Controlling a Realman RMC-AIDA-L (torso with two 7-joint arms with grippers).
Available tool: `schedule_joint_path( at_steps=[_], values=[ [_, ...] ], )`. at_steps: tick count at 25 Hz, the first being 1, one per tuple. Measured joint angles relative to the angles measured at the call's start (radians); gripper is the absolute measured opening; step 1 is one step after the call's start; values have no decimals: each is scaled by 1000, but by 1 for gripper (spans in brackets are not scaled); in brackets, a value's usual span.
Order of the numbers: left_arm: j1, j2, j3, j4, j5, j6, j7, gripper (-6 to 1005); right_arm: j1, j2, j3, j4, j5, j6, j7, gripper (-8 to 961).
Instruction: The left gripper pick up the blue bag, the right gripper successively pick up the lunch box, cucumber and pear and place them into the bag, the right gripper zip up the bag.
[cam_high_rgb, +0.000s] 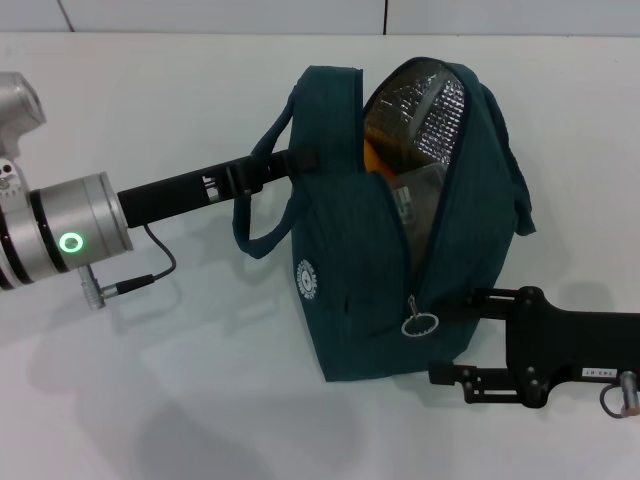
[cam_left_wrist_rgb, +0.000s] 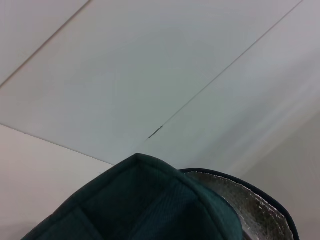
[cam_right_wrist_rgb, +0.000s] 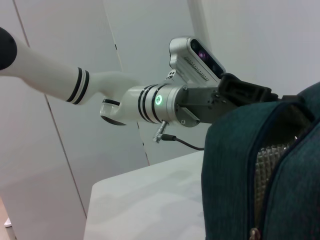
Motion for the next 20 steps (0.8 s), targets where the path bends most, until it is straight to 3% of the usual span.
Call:
schedule_joint_path(
  at_steps=[10, 20],
  values=[
    [-2, 0, 1, 0, 0, 0, 0, 59, 4, 0, -17, 11, 24, 13, -14, 695],
    [-3, -1, -1, 0, 0, 2, 0, 60, 8, 0, -135, 10, 105, 59, -28, 677]
  ],
)
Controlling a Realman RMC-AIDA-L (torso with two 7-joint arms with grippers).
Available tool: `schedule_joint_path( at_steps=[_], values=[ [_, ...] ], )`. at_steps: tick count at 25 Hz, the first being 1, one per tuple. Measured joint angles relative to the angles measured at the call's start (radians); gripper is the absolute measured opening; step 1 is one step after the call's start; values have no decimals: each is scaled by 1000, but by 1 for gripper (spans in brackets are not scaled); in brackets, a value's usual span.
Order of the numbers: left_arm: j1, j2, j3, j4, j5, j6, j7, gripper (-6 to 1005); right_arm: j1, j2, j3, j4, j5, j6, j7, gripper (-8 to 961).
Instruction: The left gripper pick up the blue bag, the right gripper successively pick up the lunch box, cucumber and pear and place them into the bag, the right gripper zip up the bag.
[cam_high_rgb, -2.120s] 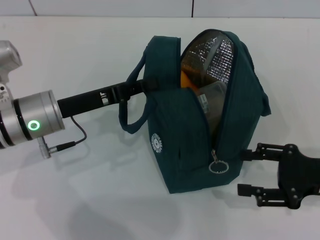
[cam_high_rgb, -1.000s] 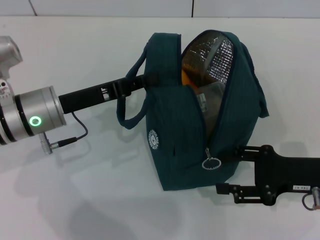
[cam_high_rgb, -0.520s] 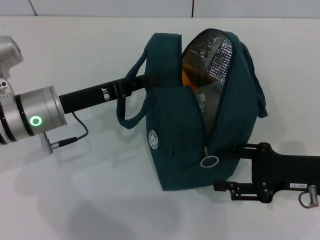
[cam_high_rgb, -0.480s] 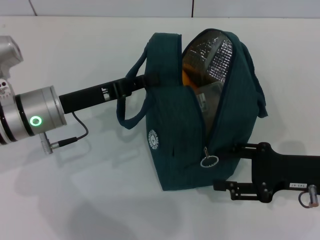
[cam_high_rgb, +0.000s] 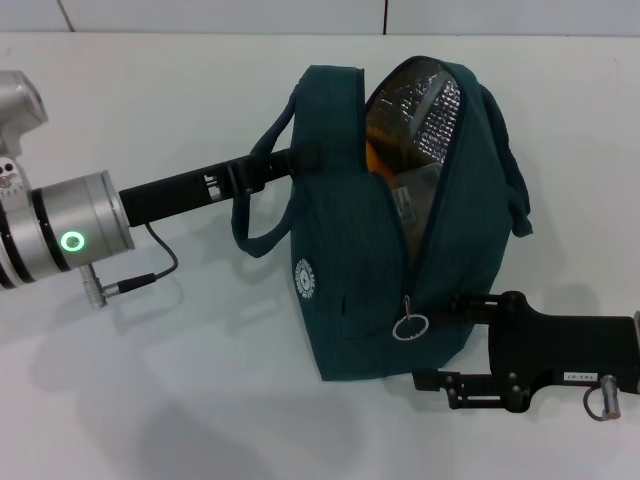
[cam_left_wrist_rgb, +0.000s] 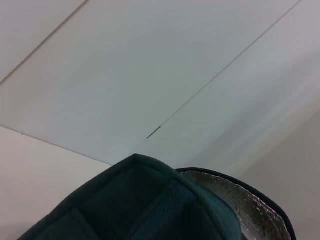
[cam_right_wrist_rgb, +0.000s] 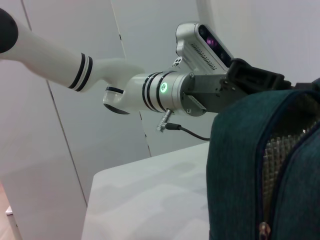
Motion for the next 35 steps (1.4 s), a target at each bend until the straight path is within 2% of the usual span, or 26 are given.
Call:
schedule_joint_path(
  at_steps=[31, 35],
  values=[
    [-6, 1, -1, 0, -2, -3, 0, 63, 19, 0, -77, -5, 45, 28, -1, 572],
    [-6, 1, -1, 0, -3, -3, 0, 63, 20, 0, -81, -6, 53, 32, -1, 476]
  ],
)
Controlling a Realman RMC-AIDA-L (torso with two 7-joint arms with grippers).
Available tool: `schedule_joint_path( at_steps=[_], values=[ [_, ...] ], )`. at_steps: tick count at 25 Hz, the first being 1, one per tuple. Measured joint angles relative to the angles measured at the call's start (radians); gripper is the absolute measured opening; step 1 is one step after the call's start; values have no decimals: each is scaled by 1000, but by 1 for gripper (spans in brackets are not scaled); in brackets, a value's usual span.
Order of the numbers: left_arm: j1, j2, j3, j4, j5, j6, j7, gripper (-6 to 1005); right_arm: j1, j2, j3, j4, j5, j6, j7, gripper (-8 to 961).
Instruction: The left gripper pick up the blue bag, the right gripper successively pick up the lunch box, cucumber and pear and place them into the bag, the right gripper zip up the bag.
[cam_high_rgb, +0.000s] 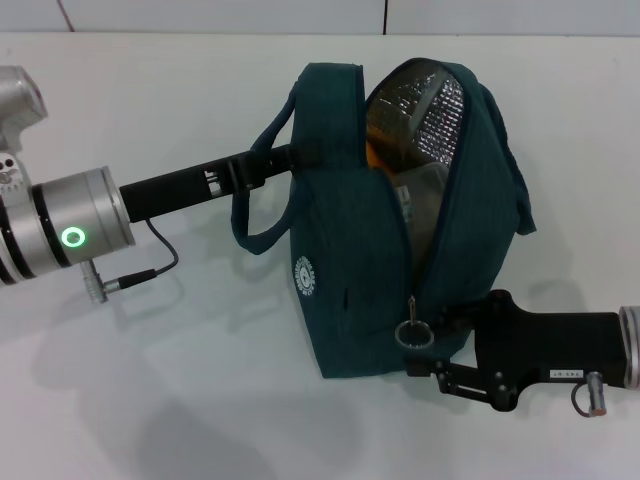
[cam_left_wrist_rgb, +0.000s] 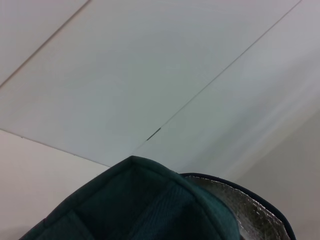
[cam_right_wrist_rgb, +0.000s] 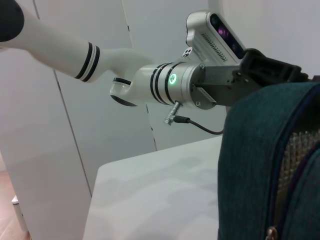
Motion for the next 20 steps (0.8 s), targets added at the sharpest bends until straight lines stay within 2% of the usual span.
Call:
schedule_joint_path(
  at_steps=[6, 12, 15, 20],
  values=[
    [0, 0, 0, 0, -1, 0, 0, 64, 0, 0, 0, 0, 18, 5, 0, 333],
    [0, 0, 0, 0, -1, -1, 0, 65, -2, 0, 0, 5, 35, 8, -17, 331],
    [0, 0, 0, 0, -1, -1, 0, 65, -1, 0, -2, 6, 36, 10, -25, 296],
    [0, 0, 0, 0, -1, -2, 0, 66, -1, 0, -9, 1, 37, 20, -28, 89]
  ],
)
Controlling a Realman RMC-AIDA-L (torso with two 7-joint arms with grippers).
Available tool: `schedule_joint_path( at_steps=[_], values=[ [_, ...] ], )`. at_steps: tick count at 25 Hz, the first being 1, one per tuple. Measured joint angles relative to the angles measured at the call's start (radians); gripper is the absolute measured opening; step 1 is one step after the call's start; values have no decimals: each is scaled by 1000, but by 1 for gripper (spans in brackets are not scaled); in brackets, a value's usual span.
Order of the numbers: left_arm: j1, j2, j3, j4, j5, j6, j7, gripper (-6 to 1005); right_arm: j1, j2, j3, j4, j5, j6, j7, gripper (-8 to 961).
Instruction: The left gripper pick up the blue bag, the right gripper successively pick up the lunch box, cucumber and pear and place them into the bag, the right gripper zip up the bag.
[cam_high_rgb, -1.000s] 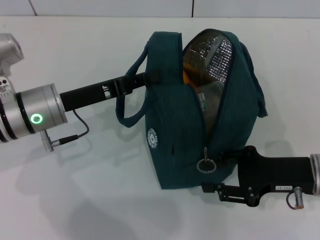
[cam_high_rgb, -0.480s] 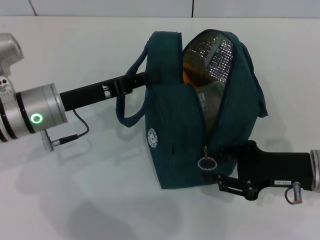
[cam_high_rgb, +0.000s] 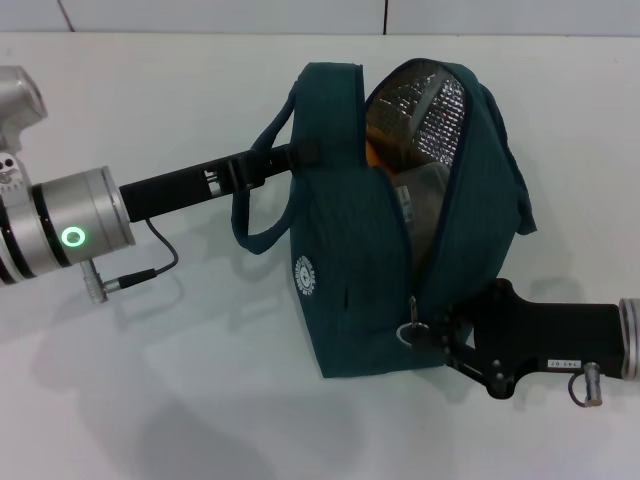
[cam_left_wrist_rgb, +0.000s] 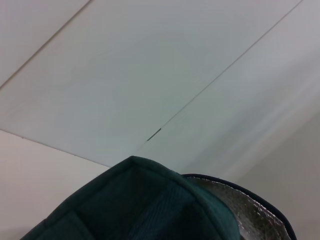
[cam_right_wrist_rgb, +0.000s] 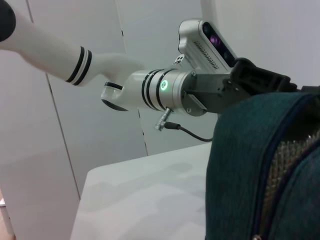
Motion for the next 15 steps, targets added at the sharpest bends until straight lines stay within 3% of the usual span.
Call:
schedule_joint_path(
  at_steps=[6, 15],
  values=[
    [0, 0, 0, 0, 0, 0, 2, 66, -2, 0, 0, -1, 2, 12, -2, 9],
    [8, 2, 4, 0, 0, 1, 48, 89, -11, -3, 7, -6, 15, -3, -32, 10]
  ],
)
